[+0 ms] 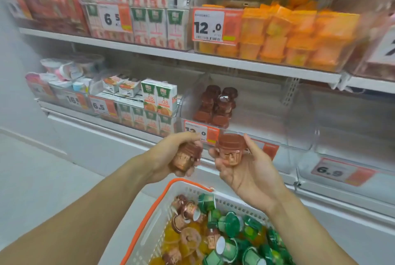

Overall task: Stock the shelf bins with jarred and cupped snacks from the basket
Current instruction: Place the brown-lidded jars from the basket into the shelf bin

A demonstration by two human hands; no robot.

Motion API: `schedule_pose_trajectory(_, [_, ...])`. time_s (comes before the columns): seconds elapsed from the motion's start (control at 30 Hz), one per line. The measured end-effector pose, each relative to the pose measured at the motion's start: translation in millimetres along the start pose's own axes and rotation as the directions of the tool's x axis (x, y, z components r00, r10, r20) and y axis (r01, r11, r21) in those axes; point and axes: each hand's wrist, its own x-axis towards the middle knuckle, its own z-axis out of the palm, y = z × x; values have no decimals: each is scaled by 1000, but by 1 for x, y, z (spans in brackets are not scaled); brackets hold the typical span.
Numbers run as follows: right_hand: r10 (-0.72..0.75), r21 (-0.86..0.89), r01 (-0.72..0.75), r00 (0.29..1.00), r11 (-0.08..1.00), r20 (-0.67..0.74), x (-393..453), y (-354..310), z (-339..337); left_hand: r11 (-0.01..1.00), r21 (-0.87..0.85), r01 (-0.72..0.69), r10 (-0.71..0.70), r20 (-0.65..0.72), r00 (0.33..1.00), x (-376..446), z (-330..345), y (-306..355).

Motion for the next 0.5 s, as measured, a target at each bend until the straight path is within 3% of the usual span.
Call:
schedule_pose_trajectory(0.13, [-35, -145, 18, 993, 989, -115, -2, -8, 2, 988, 152, -39, 20, 123, 992, 2, 20, 4])
schedule_pose_trajectory(0.27, [7, -201, -50, 978, 978, -208, -4, -9, 2, 978, 181, -104, 96, 48, 994, 7, 33, 0])
schedule_pose_trajectory(0.5, [151, -426, -251, 955, 869, -256, -4, -4, -7, 955, 197, -223, 212, 73, 974, -4, 38, -3])
